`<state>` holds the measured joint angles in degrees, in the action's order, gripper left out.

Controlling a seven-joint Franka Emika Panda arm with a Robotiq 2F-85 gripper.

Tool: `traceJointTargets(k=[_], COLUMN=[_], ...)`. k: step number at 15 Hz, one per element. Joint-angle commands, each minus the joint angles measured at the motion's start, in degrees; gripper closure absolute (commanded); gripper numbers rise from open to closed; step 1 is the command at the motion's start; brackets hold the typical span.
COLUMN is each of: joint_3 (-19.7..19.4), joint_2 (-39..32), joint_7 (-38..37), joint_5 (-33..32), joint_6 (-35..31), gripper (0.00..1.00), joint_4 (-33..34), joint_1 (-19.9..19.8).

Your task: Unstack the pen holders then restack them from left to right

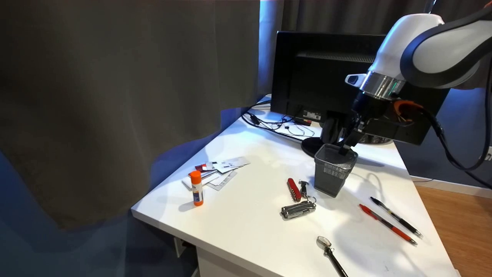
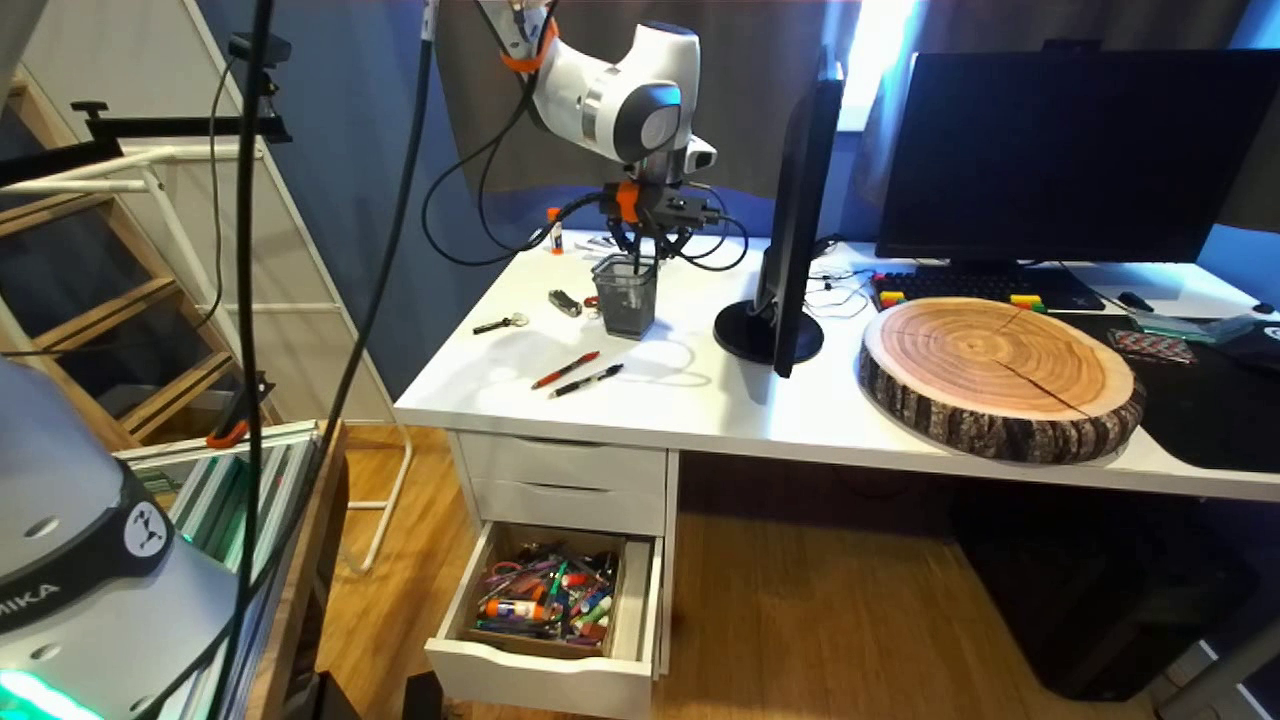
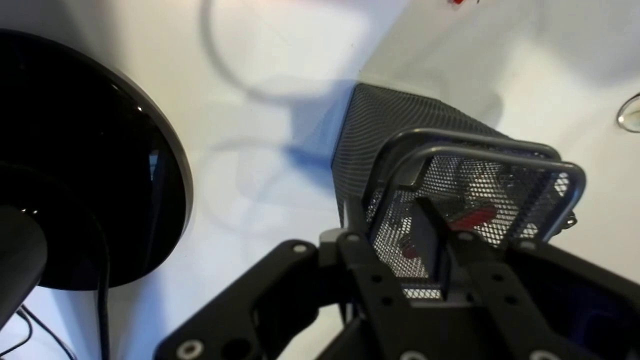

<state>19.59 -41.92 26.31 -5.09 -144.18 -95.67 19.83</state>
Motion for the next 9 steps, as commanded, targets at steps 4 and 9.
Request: traceJointTargets(k=[4, 9], joint_3=[-0.8, 0.5], joint_2=[-1.3, 0.0], joint_7=[-2.1, -2.5], joint_5=[-1.7, 0.0], joint_6=[-0.1, 0.9], gripper=[1.00, 0.97], joint_4=[2.0, 2.3], joint_1=[0.9, -0.2])
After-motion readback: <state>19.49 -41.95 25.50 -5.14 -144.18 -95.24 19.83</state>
